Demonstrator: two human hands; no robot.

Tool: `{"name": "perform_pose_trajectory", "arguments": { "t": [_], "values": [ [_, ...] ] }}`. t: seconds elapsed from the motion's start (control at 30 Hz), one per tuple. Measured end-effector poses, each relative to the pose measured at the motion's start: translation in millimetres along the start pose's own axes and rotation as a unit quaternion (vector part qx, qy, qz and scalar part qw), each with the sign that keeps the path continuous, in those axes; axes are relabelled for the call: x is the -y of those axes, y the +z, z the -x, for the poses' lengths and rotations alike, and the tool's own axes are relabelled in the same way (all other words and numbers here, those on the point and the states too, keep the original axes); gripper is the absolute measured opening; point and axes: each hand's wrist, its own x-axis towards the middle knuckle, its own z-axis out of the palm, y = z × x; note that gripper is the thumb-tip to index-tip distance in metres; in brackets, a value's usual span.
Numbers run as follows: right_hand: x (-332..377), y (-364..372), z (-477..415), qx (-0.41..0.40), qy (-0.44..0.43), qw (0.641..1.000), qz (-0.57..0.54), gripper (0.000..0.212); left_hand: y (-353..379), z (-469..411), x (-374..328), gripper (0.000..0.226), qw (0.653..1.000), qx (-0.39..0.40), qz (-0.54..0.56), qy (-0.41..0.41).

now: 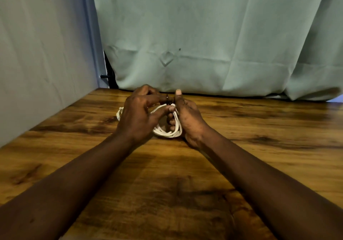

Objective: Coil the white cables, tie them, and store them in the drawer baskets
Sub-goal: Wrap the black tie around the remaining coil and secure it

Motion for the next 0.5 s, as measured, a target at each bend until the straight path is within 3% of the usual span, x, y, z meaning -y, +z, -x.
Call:
{"name": "perform_pose_trajectory", "arguments": {
  "t": [0.13, 0.33, 0.5],
  "values": [
    [0.9, 4.8, 0.9, 0.026, 0.012, 0.997, -0.071, 0.024, -2.5, -1.9, -5.2, 0.024, 0.992, -0.069, 0.071, -0.082],
    [-6.1, 4.5, -1.5, 0.037, -0.013, 0.998, -0.047, 0.014, -7.7, -4.2, -1.7, 0.015, 0.997, -0.072, -0.004, -0.014],
    [-8.9, 5.1, 0.4, -0.005, -0.017, 1.000, -0.022, 0.030, -9.8, -5.9, -0.9, 0.014, 0.996, -0.081, -0.021, -0.036]
  ]
}}
